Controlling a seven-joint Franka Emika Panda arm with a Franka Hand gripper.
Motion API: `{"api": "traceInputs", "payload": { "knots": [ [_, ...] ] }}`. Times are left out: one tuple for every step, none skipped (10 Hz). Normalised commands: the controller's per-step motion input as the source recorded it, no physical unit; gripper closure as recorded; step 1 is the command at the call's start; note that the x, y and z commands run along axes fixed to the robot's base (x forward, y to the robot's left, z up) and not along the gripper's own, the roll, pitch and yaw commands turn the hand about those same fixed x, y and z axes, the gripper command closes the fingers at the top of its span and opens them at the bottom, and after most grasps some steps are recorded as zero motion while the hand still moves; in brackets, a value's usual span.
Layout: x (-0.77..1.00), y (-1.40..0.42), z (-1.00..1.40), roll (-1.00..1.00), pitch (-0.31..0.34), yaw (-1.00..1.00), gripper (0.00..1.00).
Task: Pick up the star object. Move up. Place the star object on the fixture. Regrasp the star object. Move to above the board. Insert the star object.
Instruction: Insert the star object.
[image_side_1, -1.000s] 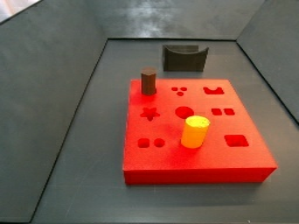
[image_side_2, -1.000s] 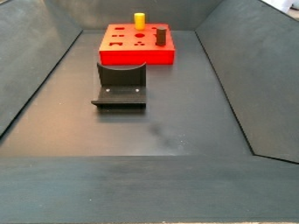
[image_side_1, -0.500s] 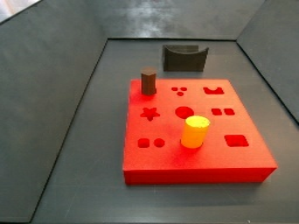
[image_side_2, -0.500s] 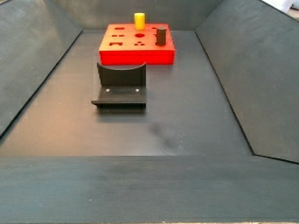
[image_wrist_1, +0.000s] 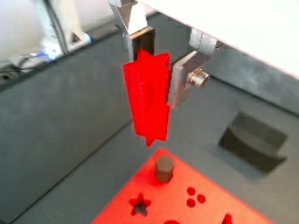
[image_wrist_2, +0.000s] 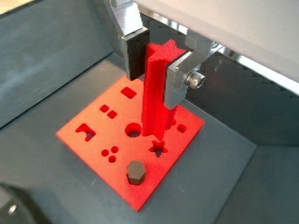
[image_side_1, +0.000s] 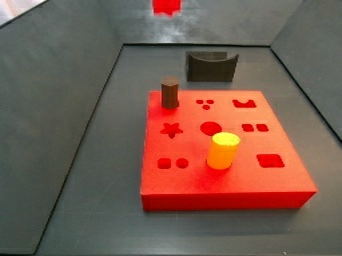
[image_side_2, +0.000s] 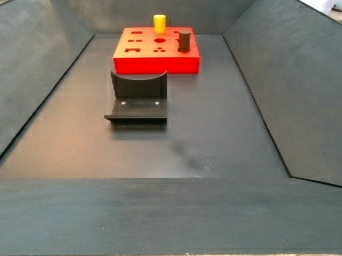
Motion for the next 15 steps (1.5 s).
{"api": "traceInputs", "payload": {
  "knots": [
    [0.01,-0.12,-0.61,-0.2,-0.06,-0.59,1.0],
    [-0.01,-0.18,-0.55,-0.18,-0.107,-0.68,1.0],
    [-0.07,-0.21,-0.59,-0.15,-0.109,-0.69,1.0],
    [0.0,-0.24,-0.59,-0.14,-0.143,-0.65,1.0],
    [0.17,-0.2,-0.63,-0.15,-0.13,-0.51,1.0],
    [0.55,-0.09,-0.64,-0.18,-0.061,-0.37,1.0],
    [0.71,0.0,-0.74,-0.15,0.0,-0.38,1.0],
    [0.51,0.0,-0.77,0.0,0.159,-0.1,1.0],
    [0.0,0.0,-0.03,0.0,0.0,0.0,1.0],
    [0.0,-0.03,-0.05,0.0,0.0,0.0,1.0],
    [-0.21,-0.27,-0.68,0.14,-0.09,-0.2,1.0],
    [0.0,-0.23,-0.85,0.13,-0.016,-0.3,1.0],
    [0.0,-0.02,-0.23,0.0,-0.004,-0.18,1.0],
    [0.0,0.0,-0.17,0.0,0.0,0.0,1.0],
    [0.05,0.0,-0.66,0.1,0.0,0.0,1.0]
  ]
}}
